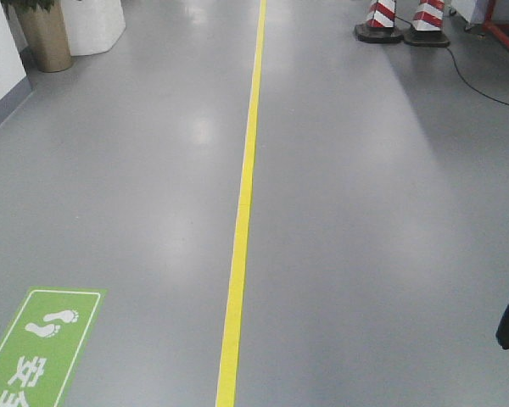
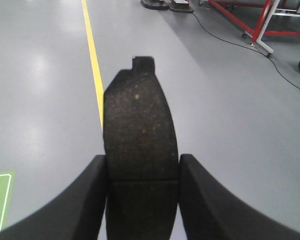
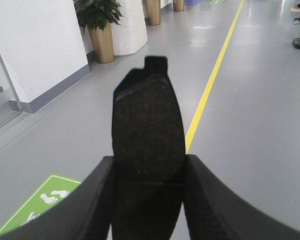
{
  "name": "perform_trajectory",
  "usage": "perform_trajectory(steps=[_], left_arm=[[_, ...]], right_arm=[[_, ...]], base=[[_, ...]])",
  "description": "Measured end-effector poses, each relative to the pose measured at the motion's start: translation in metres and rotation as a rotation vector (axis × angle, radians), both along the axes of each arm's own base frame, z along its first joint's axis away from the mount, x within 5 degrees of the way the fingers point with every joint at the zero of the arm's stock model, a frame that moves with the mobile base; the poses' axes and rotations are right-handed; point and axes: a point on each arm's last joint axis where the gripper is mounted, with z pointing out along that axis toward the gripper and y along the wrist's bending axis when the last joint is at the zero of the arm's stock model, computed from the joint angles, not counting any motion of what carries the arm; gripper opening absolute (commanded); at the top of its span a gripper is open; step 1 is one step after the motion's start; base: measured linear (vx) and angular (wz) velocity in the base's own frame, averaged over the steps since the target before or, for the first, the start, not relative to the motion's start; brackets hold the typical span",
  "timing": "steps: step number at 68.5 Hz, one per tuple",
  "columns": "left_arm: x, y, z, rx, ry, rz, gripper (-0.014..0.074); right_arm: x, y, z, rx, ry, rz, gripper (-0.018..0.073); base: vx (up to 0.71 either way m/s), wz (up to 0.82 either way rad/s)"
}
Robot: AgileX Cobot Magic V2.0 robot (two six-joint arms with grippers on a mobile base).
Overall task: Move and align brake pads A on conveyor
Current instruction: 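Drive along the yellow floor line holding both brake pads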
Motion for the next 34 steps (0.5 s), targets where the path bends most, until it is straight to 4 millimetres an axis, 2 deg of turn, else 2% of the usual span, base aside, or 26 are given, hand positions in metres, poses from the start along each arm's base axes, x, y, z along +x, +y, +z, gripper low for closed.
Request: perform_trajectory(steps=[34], left_arm=[[0.0, 0.0, 0.0, 0.0, 0.0, 0.0, -0.0007]], right_arm=[[0.0, 0.0, 0.0, 0.0, 0.0, 0.0, -0.0004]], base=[[0.37, -0.06]])
